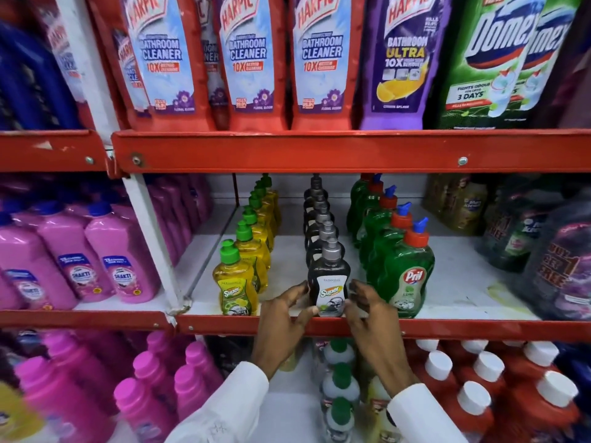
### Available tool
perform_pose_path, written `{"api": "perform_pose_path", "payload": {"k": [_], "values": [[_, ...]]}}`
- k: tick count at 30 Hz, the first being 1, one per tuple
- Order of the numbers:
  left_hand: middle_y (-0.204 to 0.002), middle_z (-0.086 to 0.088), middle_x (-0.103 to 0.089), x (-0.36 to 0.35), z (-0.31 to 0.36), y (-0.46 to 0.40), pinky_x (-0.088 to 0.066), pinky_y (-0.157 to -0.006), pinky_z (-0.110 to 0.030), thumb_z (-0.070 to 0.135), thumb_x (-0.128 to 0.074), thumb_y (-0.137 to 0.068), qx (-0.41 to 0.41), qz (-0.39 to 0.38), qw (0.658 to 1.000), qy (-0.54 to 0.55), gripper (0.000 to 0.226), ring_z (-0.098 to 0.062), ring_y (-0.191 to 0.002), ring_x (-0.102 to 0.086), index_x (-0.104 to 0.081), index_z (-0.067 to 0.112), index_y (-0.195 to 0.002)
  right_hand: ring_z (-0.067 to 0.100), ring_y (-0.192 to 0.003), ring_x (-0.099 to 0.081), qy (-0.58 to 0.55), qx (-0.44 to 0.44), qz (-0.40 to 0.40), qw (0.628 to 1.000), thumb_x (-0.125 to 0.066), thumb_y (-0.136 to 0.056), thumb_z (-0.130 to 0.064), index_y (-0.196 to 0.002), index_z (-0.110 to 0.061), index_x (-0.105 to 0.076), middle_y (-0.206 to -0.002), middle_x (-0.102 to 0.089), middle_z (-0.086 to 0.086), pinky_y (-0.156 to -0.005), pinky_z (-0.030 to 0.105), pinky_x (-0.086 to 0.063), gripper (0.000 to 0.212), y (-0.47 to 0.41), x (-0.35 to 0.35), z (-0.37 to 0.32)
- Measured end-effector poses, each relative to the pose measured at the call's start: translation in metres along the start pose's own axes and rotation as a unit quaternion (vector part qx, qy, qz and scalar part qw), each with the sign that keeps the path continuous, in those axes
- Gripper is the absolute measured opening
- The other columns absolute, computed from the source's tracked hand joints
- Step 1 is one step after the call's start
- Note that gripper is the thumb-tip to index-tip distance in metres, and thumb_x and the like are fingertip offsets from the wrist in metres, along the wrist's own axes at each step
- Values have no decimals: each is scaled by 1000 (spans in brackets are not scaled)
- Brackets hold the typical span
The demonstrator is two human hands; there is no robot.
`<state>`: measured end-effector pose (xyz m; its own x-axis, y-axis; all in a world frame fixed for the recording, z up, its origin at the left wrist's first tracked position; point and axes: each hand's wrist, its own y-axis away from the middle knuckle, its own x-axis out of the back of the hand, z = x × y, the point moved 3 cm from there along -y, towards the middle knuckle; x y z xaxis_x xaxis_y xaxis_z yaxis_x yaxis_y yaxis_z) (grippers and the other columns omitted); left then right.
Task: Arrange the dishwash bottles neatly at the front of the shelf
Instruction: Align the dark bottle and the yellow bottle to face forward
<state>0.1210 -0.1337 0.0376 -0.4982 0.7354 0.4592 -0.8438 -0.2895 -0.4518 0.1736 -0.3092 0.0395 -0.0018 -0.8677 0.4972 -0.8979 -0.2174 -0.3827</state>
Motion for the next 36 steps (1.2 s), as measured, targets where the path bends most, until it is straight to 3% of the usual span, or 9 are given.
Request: {"api": "perform_pose_path", "payload": {"k": [2, 4, 7, 9, 12, 16, 19, 23, 36], "values": [[-121, 9, -68, 15, 0, 14, -48, -96, -22, 23, -70, -87, -14, 45, 999, -7, 35, -1, -109, -62, -66, 22, -122, 15, -103, -67, -23, -1, 105, 994, -66, -90, -20, -119, -19, -63, -117, -70, 0, -92, 35, -56, 29, 16, 3, -10], [-108, 8, -73, 39, 3, 34, -47, -92, -17, 20, -63, -86, -54, 123, 991, -5, 21, -1, -102, -64, -72, 22, -105, 9, -92, -65, -40, 42, 158, 986, -69, -87, -11, -104, -21, -64, -101, -70, -2, -85, 24, -53, 21, 33, -2, -26], [-93, 5, -72, 84, -5, 53, -47, -86, -17, 18, -55, -79, -59, 240, 969, 4, 18, -7, -94, -66, -70, 20, -90, -5, -90, -62, -55, 84, 92, 991, -70, -86, -7, -103, -21, -67, -99, -69, -8, -80, 4, -44, 23, 42, -35, -49], [-95, 3, -70, 109, -23, 48, -48, -85, -21, 16, -57, -74, -19, 283, 959, 12, 21, -11, -94, -65, -64, 20, -94, -4, -94, -63, -44, 98, 21, 994, -69, -88, -12, -112, -24, -66, -108, -70, -9, -86, 10, -47, 27, 38, -63, -60], [-106, 1, -69, 133, -50, 30, -51, -88, -24, 20, -63, -71, 32, 234, 972, -10, 37, -11, -97, -65, -60, 21, -108, 10, -106, -66, -21, 108, -51, 993, -64, -91, -21, -128, -23, -59, -123, -69, -6, -97, 23, -49, 37, 24, -96, -75], [-109, 6, -72, 137, -70, 14, -54, -89, -26, 15, -72, -78, 31, 99, 992, -78, 38, -7, -97, -69, -66, 20, -115, 12, -113, -66, 10, 97, -138, 986, -63, -92, -18, -137, -21, -53, -127, -69, -4, -91, 9, -42, 46, 6, -116, -86], [-97, 22, -72, 134, -71, 8, -54, -85, -15, -2, -68, -81, 4, 55, 997, -63, 35, 9, -90, -67, -72, 21, -107, 11, -108, -69, 36, 94, -157, 982, -64, -92, -18, -132, -21, -58, -120, -74, -4, -92, 13, -48, 41, -1, -120, -84], [-93, 23, -69, 131, -72, 6, -48, -80, -4, -4, -70, -80, -15, 47, 998, -38, 37, 16, -85, -64, -72, 19, -108, 2, -100, -70, 20, 70, -136, 988, -65, -91, -17, -125, -24, -63, -112, -76, -7, -93, 28, -55, 34, -2, -119, -76], [-104, 8, -75, 129, -77, 6, -57, -88, -31, 9, -72, -84, -18, 12, 1000, 2, 33, 5, -92, -68, -69, 20, -114, 5, -102, -70, 24, 36, -118, 992, -64, -91, -19, -127, -25, -60, -117, -74, -5, -97, 35, -56, 37, 2, -122, -73]]}}
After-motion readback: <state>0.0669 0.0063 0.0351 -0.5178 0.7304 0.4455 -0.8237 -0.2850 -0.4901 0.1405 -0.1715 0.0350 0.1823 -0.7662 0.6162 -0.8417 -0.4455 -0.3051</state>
